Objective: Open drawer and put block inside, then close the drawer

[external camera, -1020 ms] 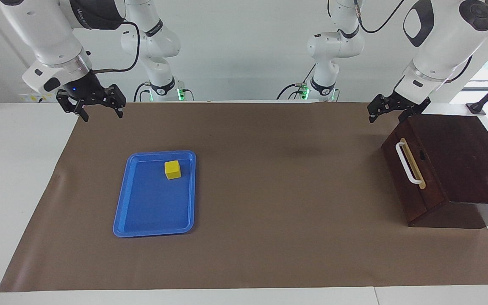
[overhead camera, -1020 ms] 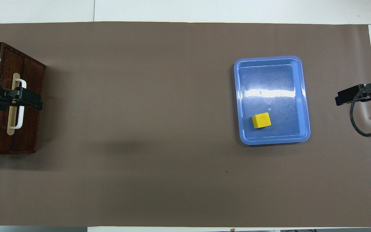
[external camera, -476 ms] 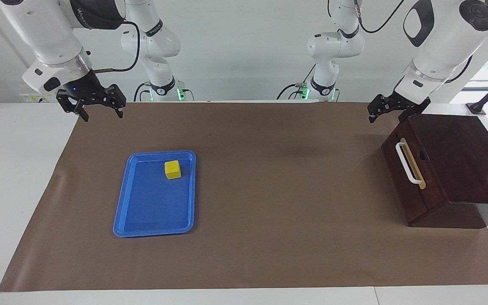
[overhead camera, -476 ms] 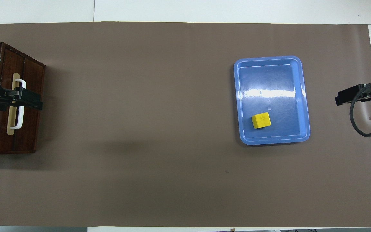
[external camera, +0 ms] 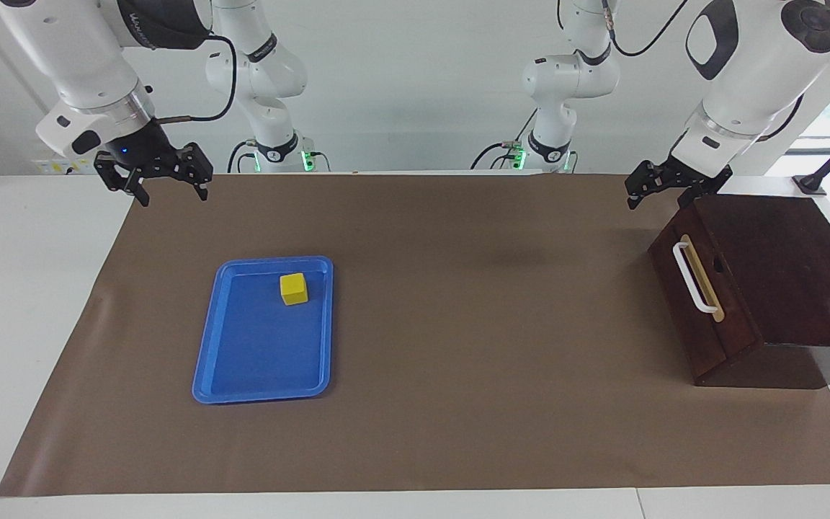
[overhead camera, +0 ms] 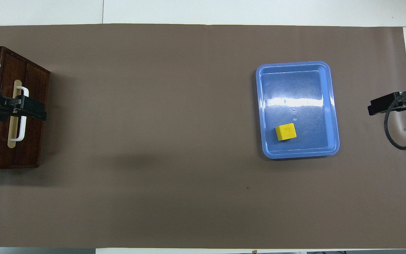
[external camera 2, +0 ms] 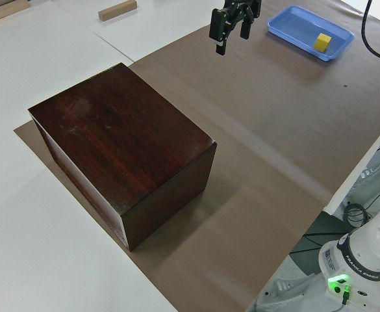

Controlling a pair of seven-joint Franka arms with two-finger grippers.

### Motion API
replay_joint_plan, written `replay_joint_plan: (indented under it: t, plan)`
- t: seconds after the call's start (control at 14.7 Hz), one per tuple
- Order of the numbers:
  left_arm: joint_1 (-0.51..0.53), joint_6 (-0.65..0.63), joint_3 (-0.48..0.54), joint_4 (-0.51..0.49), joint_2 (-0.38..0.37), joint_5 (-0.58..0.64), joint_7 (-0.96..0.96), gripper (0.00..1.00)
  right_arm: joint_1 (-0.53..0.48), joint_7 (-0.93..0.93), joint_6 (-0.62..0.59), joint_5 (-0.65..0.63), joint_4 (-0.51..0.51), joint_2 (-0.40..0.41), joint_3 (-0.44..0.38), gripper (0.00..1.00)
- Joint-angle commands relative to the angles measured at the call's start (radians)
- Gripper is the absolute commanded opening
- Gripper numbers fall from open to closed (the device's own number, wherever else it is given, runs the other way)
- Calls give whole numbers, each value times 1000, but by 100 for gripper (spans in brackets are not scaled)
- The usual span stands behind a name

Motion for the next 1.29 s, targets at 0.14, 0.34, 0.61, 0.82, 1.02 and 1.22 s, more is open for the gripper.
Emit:
replay_joint_plan:
  t: [0.14,0.34,0.61,0.82,1.02,1.22]
  plan:
    - [-5,-2,9,-8,-15,-4,12,100,-16,19,-20,-5,-19,-23,12,100]
    - [-5,-2,9,-8,-15,-4,12,100,-18,107,-12,-4,-53,-37,14,100]
    - [-5,-2,9,-8,-15,-4,12,100,-16,348,72,60,-190,-91,12,100]
    - [-5,-2,9,-8,-15,-4,12,100,-14,541,94,113,-255,-94,12,100]
    - [-5,-2,9,-8,-15,-4,11,100,-22,754,118,208,-272,-42,12,100]
    - [-5,-2,9,-8,-15,-4,11,100,-22,960,219,324,-315,21,11,100]
